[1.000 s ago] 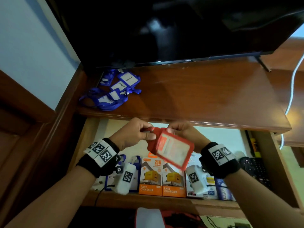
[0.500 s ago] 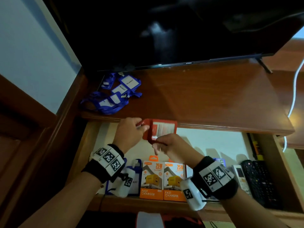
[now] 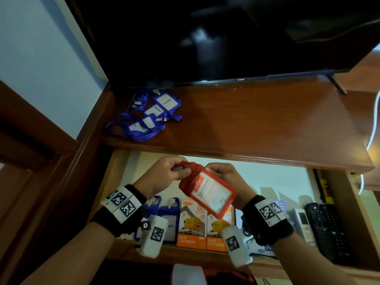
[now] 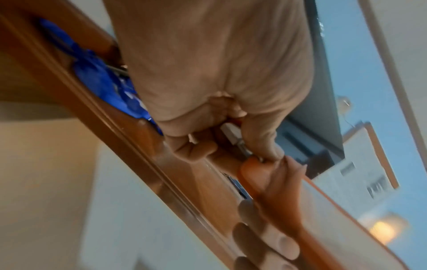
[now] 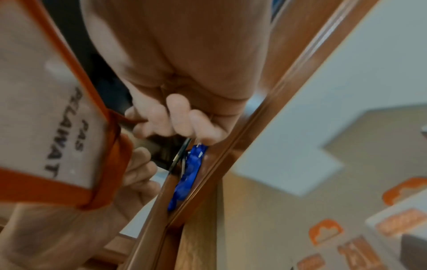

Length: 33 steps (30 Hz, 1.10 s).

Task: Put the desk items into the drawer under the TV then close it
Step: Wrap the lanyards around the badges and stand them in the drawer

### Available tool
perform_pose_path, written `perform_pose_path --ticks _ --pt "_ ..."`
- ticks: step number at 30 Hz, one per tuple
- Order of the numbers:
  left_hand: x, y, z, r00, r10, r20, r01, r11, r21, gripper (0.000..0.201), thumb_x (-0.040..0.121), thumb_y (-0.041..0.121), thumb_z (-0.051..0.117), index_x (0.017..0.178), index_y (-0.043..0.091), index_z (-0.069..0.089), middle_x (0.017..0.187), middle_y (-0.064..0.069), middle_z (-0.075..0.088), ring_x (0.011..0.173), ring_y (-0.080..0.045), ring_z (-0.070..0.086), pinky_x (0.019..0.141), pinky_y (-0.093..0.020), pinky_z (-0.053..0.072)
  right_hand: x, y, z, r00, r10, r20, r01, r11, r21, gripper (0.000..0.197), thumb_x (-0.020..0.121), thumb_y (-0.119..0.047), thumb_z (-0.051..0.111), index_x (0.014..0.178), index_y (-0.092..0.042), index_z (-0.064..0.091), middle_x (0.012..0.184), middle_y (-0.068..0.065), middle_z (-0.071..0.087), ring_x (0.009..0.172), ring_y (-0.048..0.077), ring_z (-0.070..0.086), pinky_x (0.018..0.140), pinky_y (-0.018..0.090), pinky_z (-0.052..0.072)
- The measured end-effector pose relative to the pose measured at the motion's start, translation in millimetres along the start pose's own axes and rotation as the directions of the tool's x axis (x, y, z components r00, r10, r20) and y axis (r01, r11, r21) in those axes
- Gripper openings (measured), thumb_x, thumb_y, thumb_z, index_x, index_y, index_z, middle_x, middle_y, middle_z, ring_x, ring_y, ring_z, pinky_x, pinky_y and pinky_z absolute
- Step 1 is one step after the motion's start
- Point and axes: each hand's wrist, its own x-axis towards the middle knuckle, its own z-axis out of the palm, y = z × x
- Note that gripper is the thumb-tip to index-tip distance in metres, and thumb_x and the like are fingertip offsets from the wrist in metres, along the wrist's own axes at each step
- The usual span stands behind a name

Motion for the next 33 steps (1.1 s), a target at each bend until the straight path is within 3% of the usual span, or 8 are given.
perform_pose_path --ticks 6,11,14,17,21,24,29,33 --pt "-1.5 -6.5 2.1 0.994 0.019 -0.107 -0.064 0.902 -0.428 0.02 0.09 0.002 0.048 0.103 0.007 0.063 0.099 -0.007 0.066 0.092 -0.017 0.065 0.075 -0.027 0.054 4.6 -18.9 18.1 0.991 0.13 0.041 -0.134 0.877 0.461 0.015 0.083 -0.011 0.054 0.07 -0.004 0.059 0.054 0.006 0.062 0.042 0.015 0.06 0.04 0.021 0.05" --pt "-9.0 -17.3 -2.9 0.98 -0.042 -0.193 -0.086 0.789 -0.608 0.03 0.075 0.013 0.058 0.101 -0.002 0.061 0.096 -0.014 0.063 0.093 -0.024 0.061 0.079 -0.031 0.054 23.7 -0.5 21.4 0.97 0.183 0.162 -0.235 0.878 0.417 0.012 0.083 -0.023 0.057 0.085 -0.012 0.061 0.068 0.001 0.068 0.052 0.011 0.064 0.048 0.019 0.052" --pt "-15.7 -28.4 -9.8 0.973 -0.059 -0.221 -0.093 0.781 -0.618 0.023 0.075 0.011 0.057 0.094 0.0 0.063 0.087 -0.011 0.066 0.084 -0.021 0.063 0.071 -0.029 0.055 36.5 -0.5 24.8 0.841 0.169 0.514 -0.34 0.904 0.259 0.018 0.083 -0.03 0.067 0.1 -0.026 0.071 0.079 -0.005 0.074 0.067 0.002 0.069 0.059 0.013 0.054" --pt "-21.3 -37.6 -21.4 0.974 -0.074 -0.217 -0.071 0.804 -0.591 0.017 0.079 0.009 0.056 0.092 -0.001 0.06 0.08 -0.01 0.066 0.077 -0.02 0.065 0.064 -0.028 0.056 41.4 8.1 26.7 0.904 0.285 0.319 -0.302 0.953 0.003 0.021 0.094 0.0 0.045 0.091 -0.013 0.062 0.075 0.01 0.065 0.055 0.007 0.066 0.05 0.016 0.053" --pt "-25.2 -52.8 -42.6 0.972 -0.119 -0.203 0.044 0.94 -0.339 0.009 0.088 -0.001 0.055 0.085 0.004 0.061 0.078 -0.007 0.065 0.079 -0.02 0.064 0.069 -0.031 0.053 44.6 17.3 13.7 0.943 0.264 0.202 -0.234 0.959 -0.161 0.025 0.093 -0.004 0.044 0.084 -0.008 0.067 0.06 0.009 0.056 0.044 0.015 0.051 0.037 0.018 0.036" --pt "-19.6 -69.1 -55.5 0.972 -0.133 -0.193 0.154 0.984 0.093 0.016 0.086 0.004 0.062 0.074 0.014 0.061 0.076 -0.002 0.062 0.077 -0.016 0.059 0.073 -0.033 0.048 60.9 11.4 9.9 0.954 0.281 0.105 -0.25 0.938 -0.241 0.028 0.091 0.0 0.041 0.082 -0.007 0.066 0.06 0.012 0.052 0.04 0.017 0.042 0.038 0.017 0.032" --pt "-5.5 -89.8 -52.0 0.969 -0.241 -0.056 0.216 0.715 0.665 0.011 0.086 0.022 0.061 0.084 0.012 0.062 0.096 -0.007 0.066 0.092 -0.022 0.061 0.079 -0.034 0.05 91.4 -16.3 22.8 0.975 0.223 -0.021 -0.208 0.869 -0.449 0.026 0.091 -0.001 0.043 0.08 -0.008 0.065 0.06 0.009 0.053 0.043 0.017 0.038 0.044 0.023 0.032" --pt "5.8 -111.3 -36.3 0.954 -0.299 0.013 0.189 0.636 0.748 0.014 0.083 0.027 0.06 0.082 0.014 0.063 0.096 -0.008 0.067 0.091 -0.025 0.062 0.076 -0.033 0.049 127.4 -42.1 46.4 0.991 0.135 0.003 -0.109 0.813 -0.572 0.019 0.095 -0.01 0.049 0.084 -0.011 0.064 0.064 0.004 0.056 0.047 0.013 0.041 0.042 0.02 0.035"
